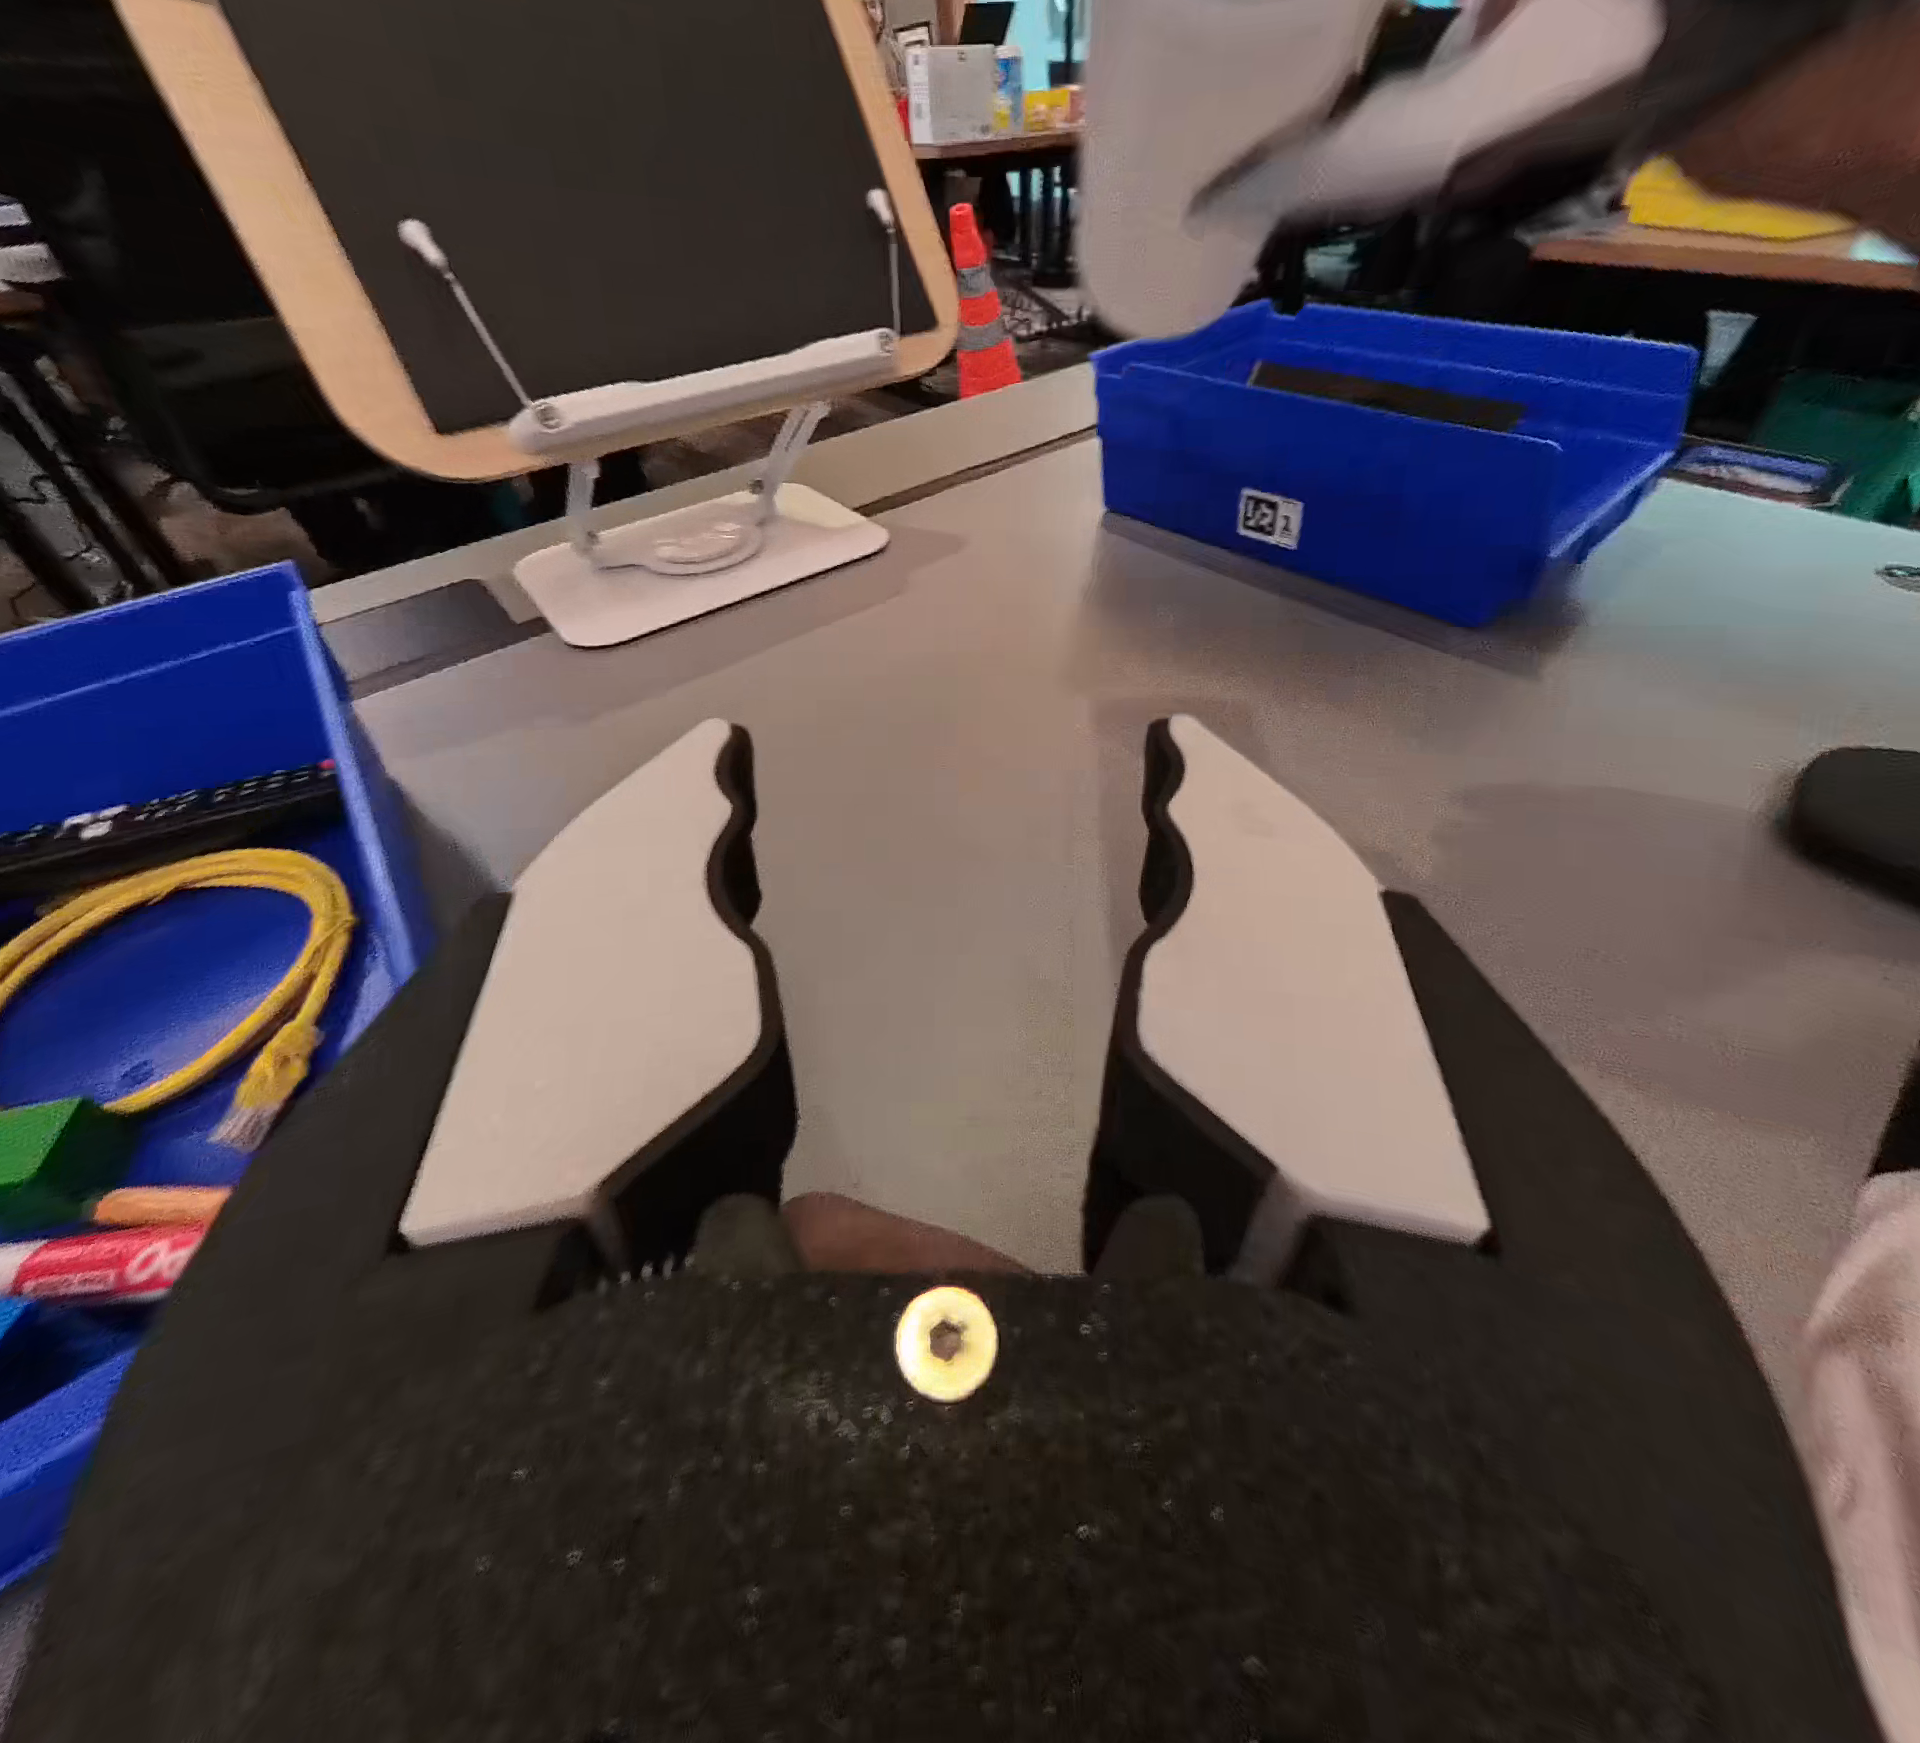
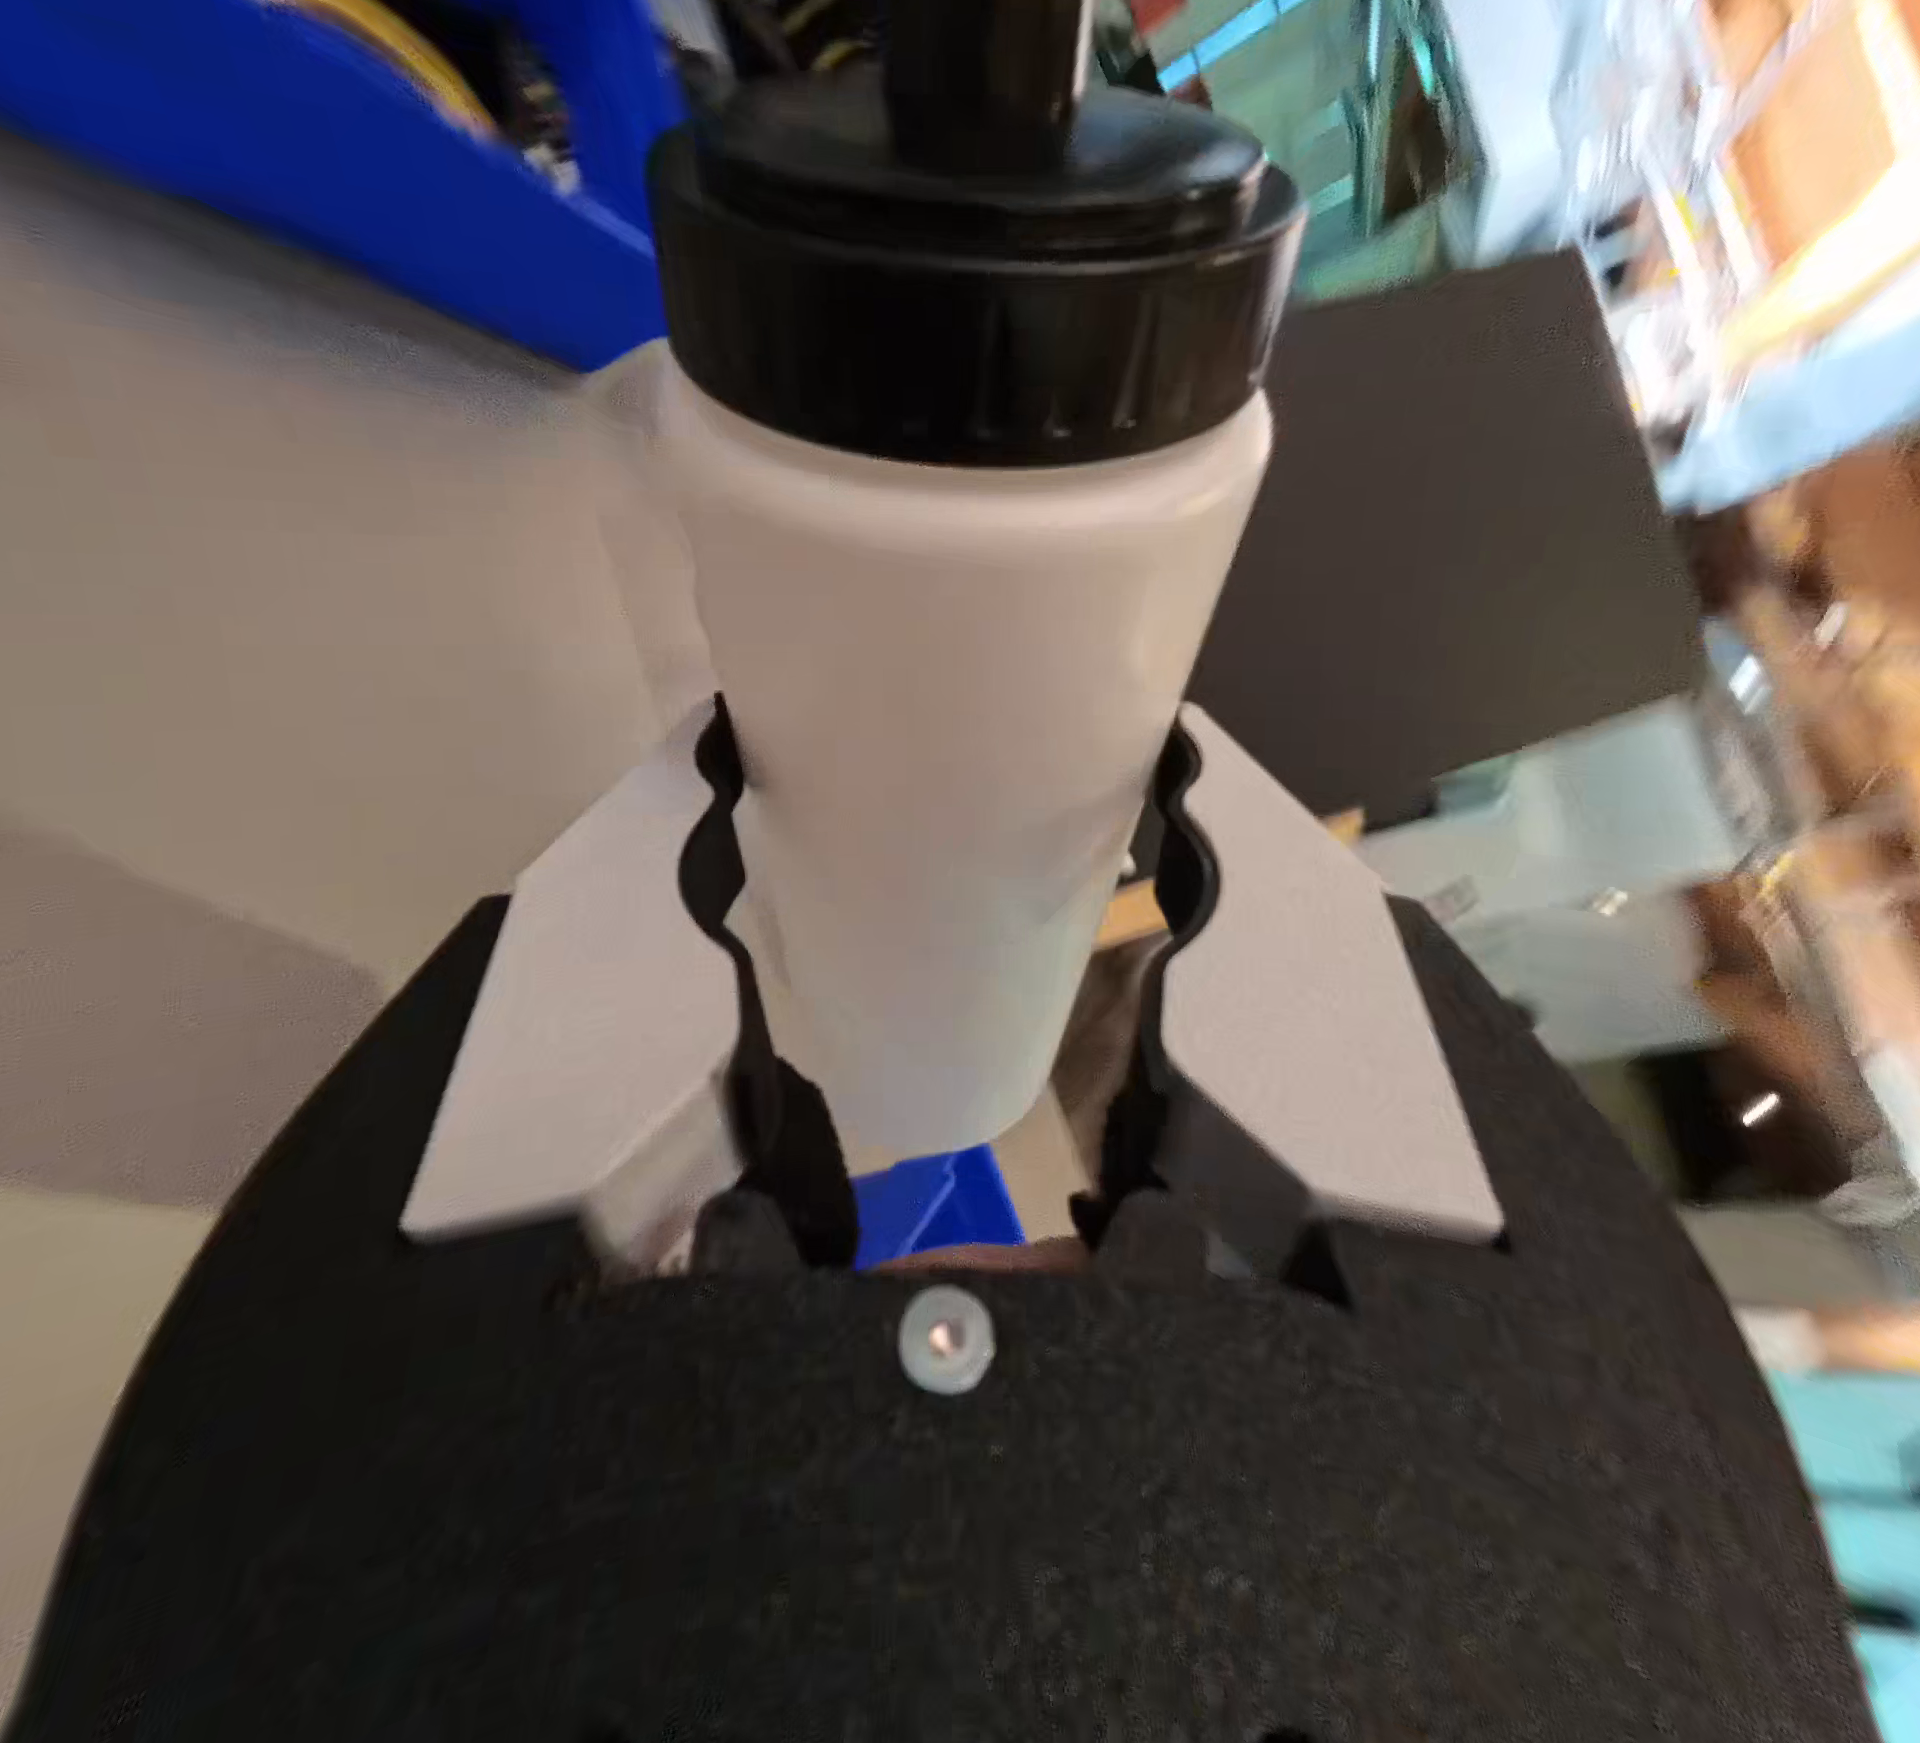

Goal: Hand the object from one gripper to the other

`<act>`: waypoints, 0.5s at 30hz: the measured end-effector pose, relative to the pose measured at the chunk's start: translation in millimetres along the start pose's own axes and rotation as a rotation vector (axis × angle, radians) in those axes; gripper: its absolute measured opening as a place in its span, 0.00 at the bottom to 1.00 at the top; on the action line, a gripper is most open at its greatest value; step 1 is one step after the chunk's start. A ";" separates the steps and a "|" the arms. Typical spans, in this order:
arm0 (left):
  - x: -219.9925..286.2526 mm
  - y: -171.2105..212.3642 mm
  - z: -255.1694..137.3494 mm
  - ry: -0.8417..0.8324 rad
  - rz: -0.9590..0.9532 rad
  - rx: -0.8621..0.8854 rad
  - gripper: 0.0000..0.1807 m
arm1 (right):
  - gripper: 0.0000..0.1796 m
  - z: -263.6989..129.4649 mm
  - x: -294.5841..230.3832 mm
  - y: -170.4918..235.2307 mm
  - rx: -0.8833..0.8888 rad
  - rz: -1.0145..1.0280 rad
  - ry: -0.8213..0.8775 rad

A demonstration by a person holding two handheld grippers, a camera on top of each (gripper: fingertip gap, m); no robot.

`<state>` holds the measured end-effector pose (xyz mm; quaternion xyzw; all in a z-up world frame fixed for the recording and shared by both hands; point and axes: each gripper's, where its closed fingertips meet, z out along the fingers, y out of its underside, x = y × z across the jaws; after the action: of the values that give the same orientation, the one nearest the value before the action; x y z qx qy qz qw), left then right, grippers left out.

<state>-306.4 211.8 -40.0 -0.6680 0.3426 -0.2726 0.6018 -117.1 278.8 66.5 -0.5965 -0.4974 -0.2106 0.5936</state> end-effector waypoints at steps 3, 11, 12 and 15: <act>-9.3 4.4 2.8 0.015 -0.089 -0.006 0.38 | 0.45 -24.2 78.0 30.2 -0.111 0.331 0.025; -17.7 31.6 13.0 0.036 -0.251 -0.083 0.33 | 0.45 -61.6 107.3 167.5 -0.368 1.300 -0.174; -19.7 29.6 12.1 0.031 -0.260 -0.073 0.33 | 0.45 -62.2 96.7 187.9 -0.408 1.373 -0.200; -24.7 23.9 9.5 0.023 -0.278 -0.047 0.32 | 0.45 -60.5 54.9 243.6 -0.569 1.472 -0.259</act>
<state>-317.3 236.1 -63.7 -0.7197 0.2601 -0.3530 0.5383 131.7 290.8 3.8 -0.9200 0.0315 0.1874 0.3428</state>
